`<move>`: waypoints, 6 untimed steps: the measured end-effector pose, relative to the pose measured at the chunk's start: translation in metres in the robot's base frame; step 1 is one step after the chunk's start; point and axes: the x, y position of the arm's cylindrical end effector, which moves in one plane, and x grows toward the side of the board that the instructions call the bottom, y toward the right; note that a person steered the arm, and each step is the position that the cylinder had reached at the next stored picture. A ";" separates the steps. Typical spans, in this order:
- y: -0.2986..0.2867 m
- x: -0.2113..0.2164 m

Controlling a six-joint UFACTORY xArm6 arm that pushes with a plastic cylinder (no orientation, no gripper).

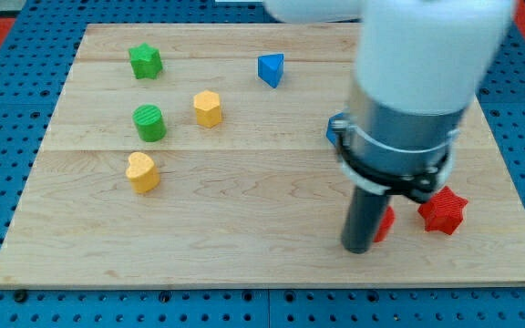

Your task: Push the blue cube closer to red circle

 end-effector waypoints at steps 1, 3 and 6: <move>-0.029 -0.012; -0.010 -0.146; 0.022 -0.162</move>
